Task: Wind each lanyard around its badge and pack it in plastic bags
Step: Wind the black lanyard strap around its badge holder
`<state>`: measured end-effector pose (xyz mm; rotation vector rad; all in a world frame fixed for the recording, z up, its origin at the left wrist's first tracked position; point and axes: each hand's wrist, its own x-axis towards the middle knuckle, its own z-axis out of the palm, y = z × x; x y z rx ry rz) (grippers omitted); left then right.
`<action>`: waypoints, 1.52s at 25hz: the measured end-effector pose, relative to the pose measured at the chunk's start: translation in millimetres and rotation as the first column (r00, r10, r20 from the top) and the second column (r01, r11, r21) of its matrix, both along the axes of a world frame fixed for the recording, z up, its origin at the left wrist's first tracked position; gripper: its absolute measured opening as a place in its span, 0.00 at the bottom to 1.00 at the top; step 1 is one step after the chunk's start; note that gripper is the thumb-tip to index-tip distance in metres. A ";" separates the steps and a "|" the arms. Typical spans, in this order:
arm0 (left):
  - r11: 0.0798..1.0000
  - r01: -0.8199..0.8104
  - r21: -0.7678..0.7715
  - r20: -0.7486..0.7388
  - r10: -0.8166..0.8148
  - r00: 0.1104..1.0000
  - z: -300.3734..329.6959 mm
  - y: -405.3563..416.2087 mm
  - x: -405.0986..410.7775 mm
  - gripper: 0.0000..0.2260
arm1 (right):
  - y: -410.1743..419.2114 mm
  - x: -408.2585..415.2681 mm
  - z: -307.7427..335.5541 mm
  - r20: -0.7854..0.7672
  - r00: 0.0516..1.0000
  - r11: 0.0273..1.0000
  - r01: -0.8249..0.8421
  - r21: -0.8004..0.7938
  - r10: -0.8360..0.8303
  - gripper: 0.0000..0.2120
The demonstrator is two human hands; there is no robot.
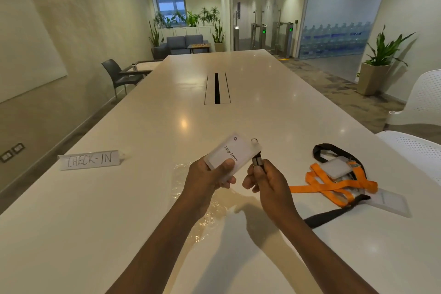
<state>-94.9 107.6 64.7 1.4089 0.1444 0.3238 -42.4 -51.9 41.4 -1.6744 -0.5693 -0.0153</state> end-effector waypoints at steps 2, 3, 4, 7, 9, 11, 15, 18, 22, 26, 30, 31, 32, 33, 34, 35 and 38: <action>0.997 0.017 -0.074 0.037 -0.014 0.999 5.0 3.1 -2.9 0.13 | 6.9 -8.3 1.8 -0.037 0.998 0.999 -0.042 0.017 0.042 0.12; 0.995 0.012 -0.096 0.040 -0.008 0.999 7.5 3.5 -3.5 0.14 | 10.2 -11.7 3.0 -0.062 0.997 0.998 -0.053 0.018 0.054 0.13; 0.993 -0.003 -0.114 0.035 0.007 0.999 9.8 3.4 -4.3 0.16 | 14.1 -15.5 4.6 -0.085 0.995 0.998 -0.057 0.015 0.058 0.13; 0.987 -0.053 -0.152 0.032 0.058 0.998 13.6 -3.0 -4.2 0.17 | 27.7 -26.6 8.9 -0.123 0.992 1.000 -0.011 0.008 0.012 0.13; 0.987 -0.062 -0.149 0.046 0.070 0.997 14.9 -11.3 -5.2 0.13 | 36.9 -33.8 10.0 -0.097 0.992 0.996 0.084 -0.016 -0.085 0.12; 0.987 -0.102 -0.121 0.063 0.111 0.992 14.0 -17.4 -5.4 0.13 | 44.3 -41.4 10.6 -0.047 0.984 0.984 0.169 -0.060 -0.172 0.10; 0.963 -0.270 -0.016 0.100 0.270 0.958 12.4 -17.5 -5.4 0.09 | 51.8 -54.3 15.4 -0.012 0.981 0.956 0.185 -0.229 -0.193 0.11; 0.928 -0.368 0.057 0.114 0.360 0.926 10.9 -14.0 -4.7 0.08 | 49.7 -59.9 24.4 -0.033 0.993 0.923 0.091 -0.375 -0.111 0.10; 0.888 -0.433 0.154 0.153 0.411 0.899 11.2 -15.3 -3.0 0.06 | 38.7 -66.4 45.3 0.007 1.000 0.833 0.015 -0.553 -0.013 0.11; 0.873 -0.450 0.190 0.183 0.419 0.889 12.9 -18.0 -4.0 0.04 | 21.1 -74.1 78.0 0.096 0.976 0.648 -0.056 -0.760 0.197 0.12; 0.862 -0.420 0.285 0.186 0.380 0.906 6.0 -22.1 -3.1 0.08 | 6.8 -73.6 114.9 0.091 0.943 0.491 -0.082 -0.867 0.319 0.09; 0.857 -0.409 0.313 0.192 0.365 0.911 4.6 -24.2 -3.4 0.09 | 4.9 -71.6 123.8 0.111 0.937 0.446 -0.052 -0.893 0.332 0.08; 0.851 -0.402 0.337 0.201 0.352 0.914 3.7 -26.5 -3.8 0.09 | 3.4 -69.5 132.1 0.146 0.926 0.391 -0.002 -0.920 0.349 0.06; 0.843 -0.399 0.359 0.215 0.341 0.915 3.2 -28.4 -4.7 0.09 | 2.3 -66.8 139.5 0.187 0.910 0.333 0.058 -0.941 0.370 0.05; 0.834 -0.401 0.378 0.233 0.334 0.913 2.4 -30.1 -5.8 0.09 | 1.4 -64.5 145.6 0.221 0.895 0.280 0.114 -0.953 0.387 0.03; 0.826 -0.404 0.393 0.251 0.326 0.911 1.5 -31.3 -7.2 0.08 | 0.6 -62.9 150.9 0.251 0.881 0.241 0.163 -0.957 0.400 0.03; 0.801 -0.401 0.445 0.295 0.292 0.910 0.7 -33.9 -10.7 0.07 | 1.1 -61.6 163.8 0.323 0.838 0.199 0.259 -0.945 0.440 0.10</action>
